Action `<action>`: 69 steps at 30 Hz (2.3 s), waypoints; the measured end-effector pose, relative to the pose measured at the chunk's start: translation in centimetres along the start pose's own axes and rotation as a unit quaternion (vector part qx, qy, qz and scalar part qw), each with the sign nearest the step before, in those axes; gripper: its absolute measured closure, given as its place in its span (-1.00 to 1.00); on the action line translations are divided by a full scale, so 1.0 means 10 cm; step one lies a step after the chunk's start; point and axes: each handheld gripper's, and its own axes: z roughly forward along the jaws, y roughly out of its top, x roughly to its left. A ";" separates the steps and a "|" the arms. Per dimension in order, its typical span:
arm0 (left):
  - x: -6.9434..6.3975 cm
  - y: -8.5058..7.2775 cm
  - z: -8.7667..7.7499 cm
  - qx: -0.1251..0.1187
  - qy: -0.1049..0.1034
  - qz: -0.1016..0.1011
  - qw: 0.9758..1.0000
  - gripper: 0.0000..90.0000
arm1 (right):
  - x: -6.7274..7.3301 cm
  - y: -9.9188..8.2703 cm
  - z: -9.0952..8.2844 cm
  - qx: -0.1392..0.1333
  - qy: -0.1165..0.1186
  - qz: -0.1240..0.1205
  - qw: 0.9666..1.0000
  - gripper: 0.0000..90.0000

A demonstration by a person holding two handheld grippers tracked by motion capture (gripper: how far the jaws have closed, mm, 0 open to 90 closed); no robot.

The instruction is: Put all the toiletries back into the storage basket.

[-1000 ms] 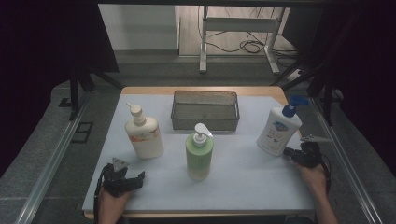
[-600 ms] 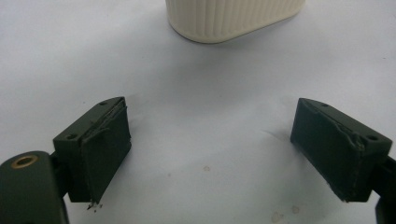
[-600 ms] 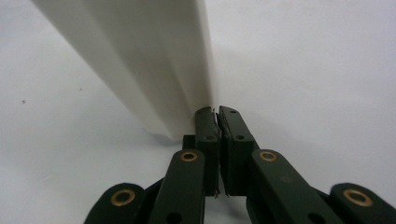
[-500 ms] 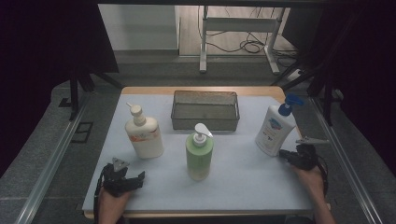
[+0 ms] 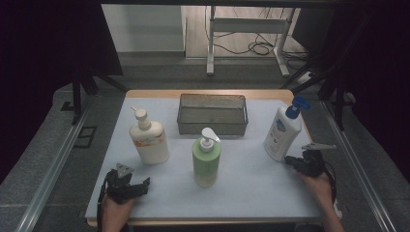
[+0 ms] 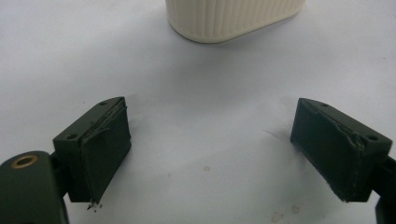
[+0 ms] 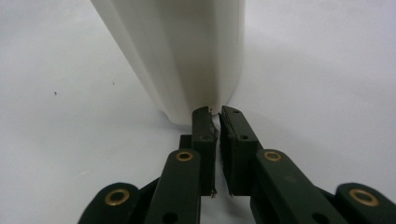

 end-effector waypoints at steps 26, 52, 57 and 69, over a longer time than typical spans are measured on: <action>0.00 0.00 0.00 0.000 0.000 0.000 1.000 -0.74 | 0.10 0.01 -0.31 -0.033 -0.033 -0.021 0.999 -0.11; 0.00 0.00 0.00 -0.001 0.000 0.001 1.000 -0.74 | 0.36 0.57 -0.49 -0.084 -0.038 -0.058 0.994 -0.47; 0.00 0.00 0.00 -0.001 0.000 0.001 1.000 -0.74 | 0.38 0.71 -0.46 -0.089 -0.047 -0.057 0.993 -0.52; 0.00 0.00 0.00 -0.001 0.000 0.001 1.000 -0.74 | 0.39 0.91 -0.34 -0.097 -0.067 -0.048 0.992 -0.50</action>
